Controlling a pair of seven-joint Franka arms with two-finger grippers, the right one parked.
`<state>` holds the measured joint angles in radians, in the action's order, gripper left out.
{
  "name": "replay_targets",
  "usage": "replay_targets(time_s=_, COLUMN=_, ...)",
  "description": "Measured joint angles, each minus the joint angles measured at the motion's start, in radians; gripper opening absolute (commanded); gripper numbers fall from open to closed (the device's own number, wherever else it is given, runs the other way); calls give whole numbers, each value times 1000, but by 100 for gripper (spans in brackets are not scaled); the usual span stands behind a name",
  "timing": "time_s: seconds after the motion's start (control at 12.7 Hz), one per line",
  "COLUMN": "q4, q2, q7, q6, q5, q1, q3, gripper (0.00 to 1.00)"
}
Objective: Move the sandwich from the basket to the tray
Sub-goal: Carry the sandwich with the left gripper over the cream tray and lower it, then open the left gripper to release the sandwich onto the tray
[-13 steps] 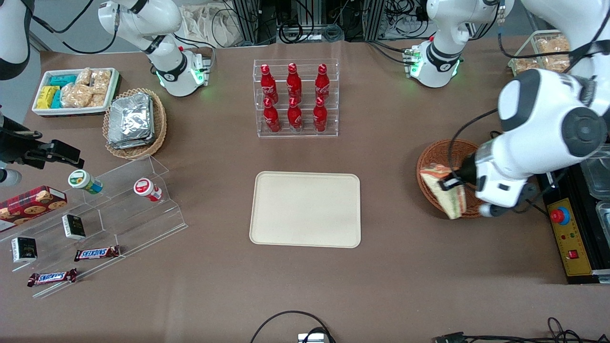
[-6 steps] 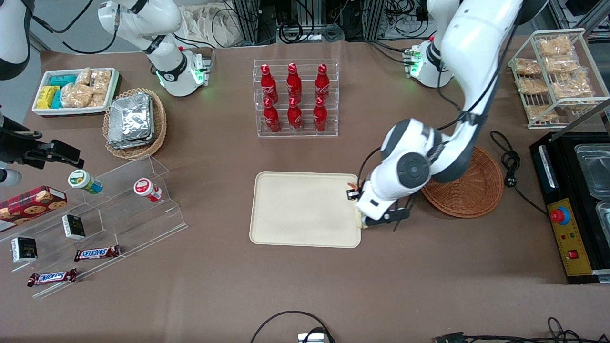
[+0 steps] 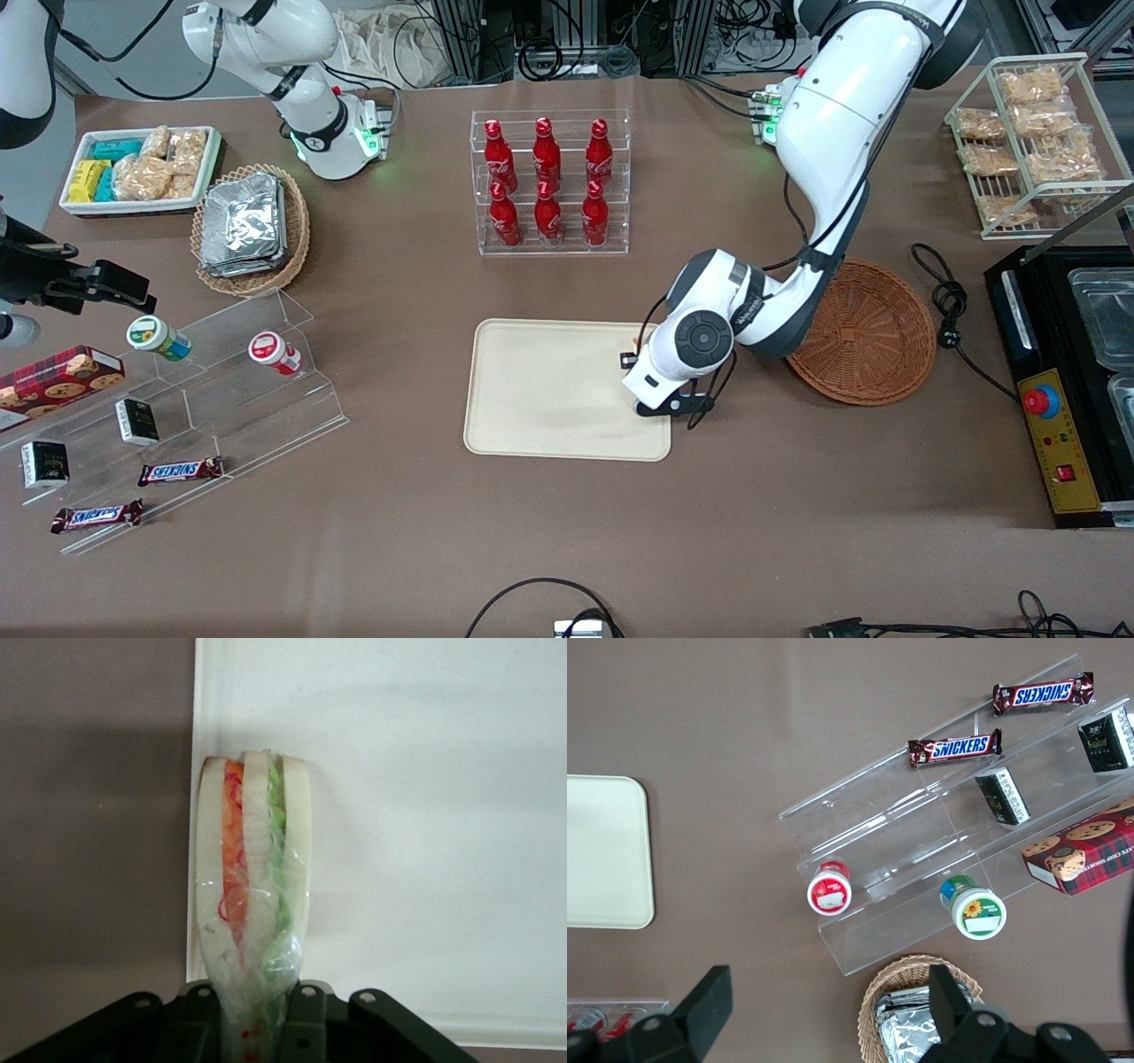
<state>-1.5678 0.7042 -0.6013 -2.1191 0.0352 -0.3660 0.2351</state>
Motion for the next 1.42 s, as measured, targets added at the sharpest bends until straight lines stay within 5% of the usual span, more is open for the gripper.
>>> replay_targets(time_s=0.08, q4=4, q2=1, q7=1, q6=0, q5=-15, q1=0, q3=0, gripper=15)
replay_targets(time_s=0.24, q4=16, q2=7, q7=1, q6=0, q5=-32, q1=0, q3=0, gripper=100)
replay_targets(time_s=0.94, q4=74, q2=21, q7=0, q6=1, q5=-34, q1=0, q3=0, gripper=100)
replay_targets(time_s=1.42, q4=41, q2=-169, q7=-2, q6=136, q5=-35, q1=56, q3=-12, gripper=100)
